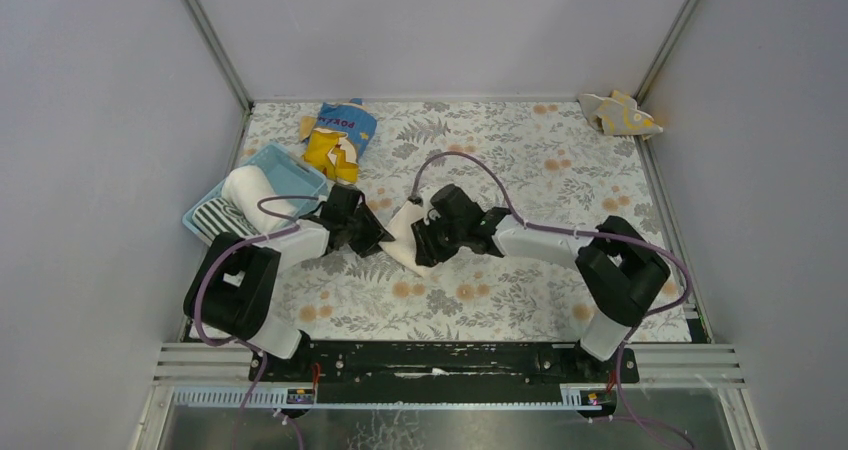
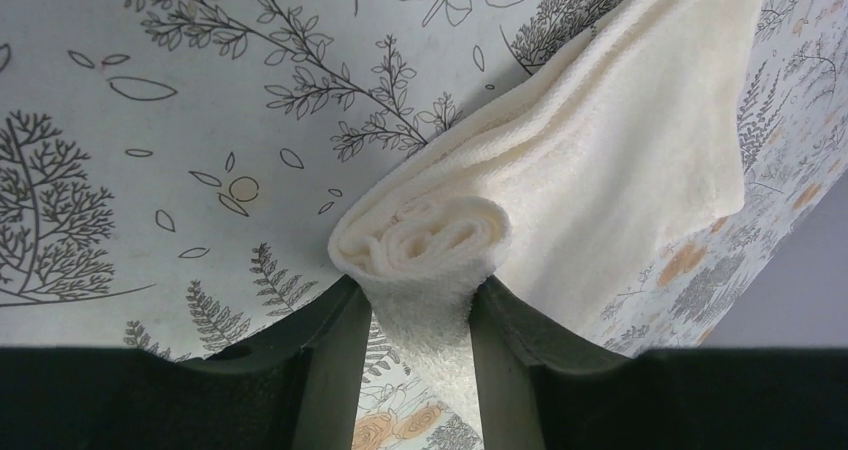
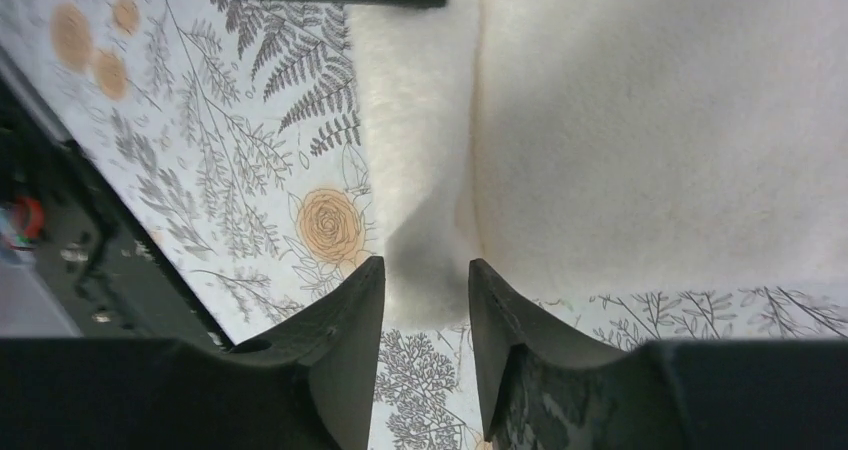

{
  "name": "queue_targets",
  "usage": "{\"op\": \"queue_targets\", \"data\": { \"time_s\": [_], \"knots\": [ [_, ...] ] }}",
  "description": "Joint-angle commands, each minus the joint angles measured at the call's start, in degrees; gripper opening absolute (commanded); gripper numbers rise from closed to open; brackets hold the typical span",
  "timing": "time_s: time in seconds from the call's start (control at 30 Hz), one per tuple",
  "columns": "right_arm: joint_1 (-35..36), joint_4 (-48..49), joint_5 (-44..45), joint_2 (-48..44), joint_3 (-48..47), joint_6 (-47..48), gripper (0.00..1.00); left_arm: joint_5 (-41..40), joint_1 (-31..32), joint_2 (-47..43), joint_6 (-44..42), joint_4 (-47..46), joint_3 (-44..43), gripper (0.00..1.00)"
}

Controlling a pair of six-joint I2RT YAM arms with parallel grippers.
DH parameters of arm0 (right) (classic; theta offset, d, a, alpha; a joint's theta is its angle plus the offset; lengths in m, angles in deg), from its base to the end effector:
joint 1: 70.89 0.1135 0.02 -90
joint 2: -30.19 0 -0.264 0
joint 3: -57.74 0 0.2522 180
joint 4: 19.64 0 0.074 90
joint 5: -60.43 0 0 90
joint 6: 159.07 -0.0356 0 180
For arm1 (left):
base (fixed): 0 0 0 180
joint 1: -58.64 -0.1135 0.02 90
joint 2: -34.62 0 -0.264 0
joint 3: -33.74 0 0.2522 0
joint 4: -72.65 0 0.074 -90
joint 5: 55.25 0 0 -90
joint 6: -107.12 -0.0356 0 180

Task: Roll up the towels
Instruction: Roll the towel at the center of the board.

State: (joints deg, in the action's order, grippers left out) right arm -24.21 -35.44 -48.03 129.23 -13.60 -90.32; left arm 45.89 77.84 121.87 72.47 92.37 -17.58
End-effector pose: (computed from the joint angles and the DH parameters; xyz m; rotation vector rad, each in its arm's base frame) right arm 0.2408 0.2718 0.1828 -0.7150 2.3820 0.9299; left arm 0.2556 -0.0963 0.1393 -0.7576 2.5828 -0.7124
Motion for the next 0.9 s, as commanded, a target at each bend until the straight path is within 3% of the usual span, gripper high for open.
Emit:
{"op": "queue_targets", "data": {
  "time_s": [0.0,0.1,0.2,0.27,0.6,0.87],
  "knots": [
    [7.35,-7.41,19.49,-5.75,-3.05,13.04,0.45,-5.72,0.20,3.51,-3.32,5.16,0.92,0.38],
    [11.59,-5.97,25.52,-6.57,-3.52,17.31,0.48,-6.04,0.17,3.55,-3.70,5.70,0.68,0.38],
    [16.30,-4.36,32.40,-5.22,-4.48,21.76,0.65,-6.24,0.22,3.72,-4.26,6.45,0.01,0.38],
    [18.91,-3.64,37.12,-2.53,-5.23,25.06,0.67,-6.24,0.22,3.81,-4.42,6.61,-0.30,0.38],
    [24.62,-1.19,44.25,6.07,-5.67,32.29,0.64,-5.99,0.22,4.05,-4.90,7.40,-1.24,0.38],
    [24.88,-5.56,48.13,13.41,-7.10,33.00,0.54,-6.27,0.20,2.56,-5.06,8.31,-0.53,0.39]
  ]
}}
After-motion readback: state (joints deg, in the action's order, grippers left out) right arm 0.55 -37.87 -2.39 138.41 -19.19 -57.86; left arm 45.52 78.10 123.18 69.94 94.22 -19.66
